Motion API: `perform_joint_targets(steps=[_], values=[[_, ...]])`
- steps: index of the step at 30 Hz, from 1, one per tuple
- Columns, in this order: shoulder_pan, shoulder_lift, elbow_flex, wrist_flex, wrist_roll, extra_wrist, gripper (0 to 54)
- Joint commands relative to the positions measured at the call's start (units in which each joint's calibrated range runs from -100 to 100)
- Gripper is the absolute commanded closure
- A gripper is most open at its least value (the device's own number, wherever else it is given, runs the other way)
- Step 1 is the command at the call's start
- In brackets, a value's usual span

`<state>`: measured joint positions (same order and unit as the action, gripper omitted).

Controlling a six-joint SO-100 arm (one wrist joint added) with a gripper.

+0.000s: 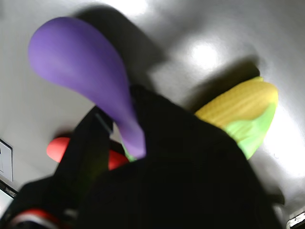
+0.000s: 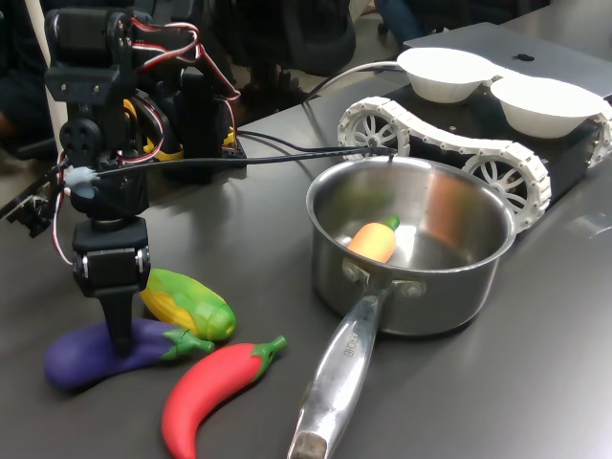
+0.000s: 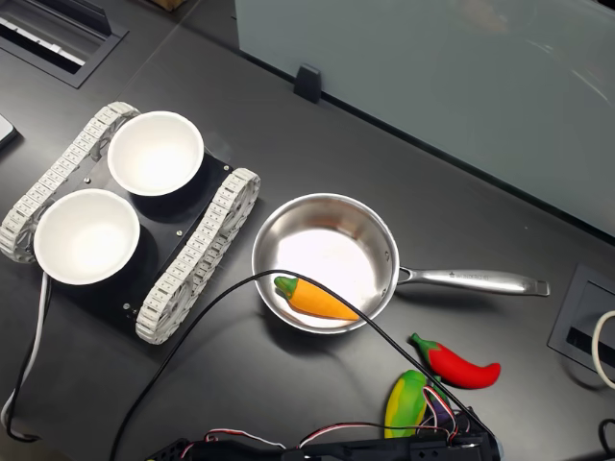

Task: Pick up the brinjal and place them in the pan

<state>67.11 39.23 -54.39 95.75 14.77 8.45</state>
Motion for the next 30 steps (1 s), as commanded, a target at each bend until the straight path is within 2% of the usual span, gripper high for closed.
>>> perform_joint_targets(steps=[1,16,30], values=[[2.4,-3.3,1.9,1.3,-1.3,1.2,53.5],[0.7,-11.9,-0.7,3.9,-4.1,1.1,53.6],[1.6,-20.7,-2.7,3.8,-5.8,0.9,53.6]])
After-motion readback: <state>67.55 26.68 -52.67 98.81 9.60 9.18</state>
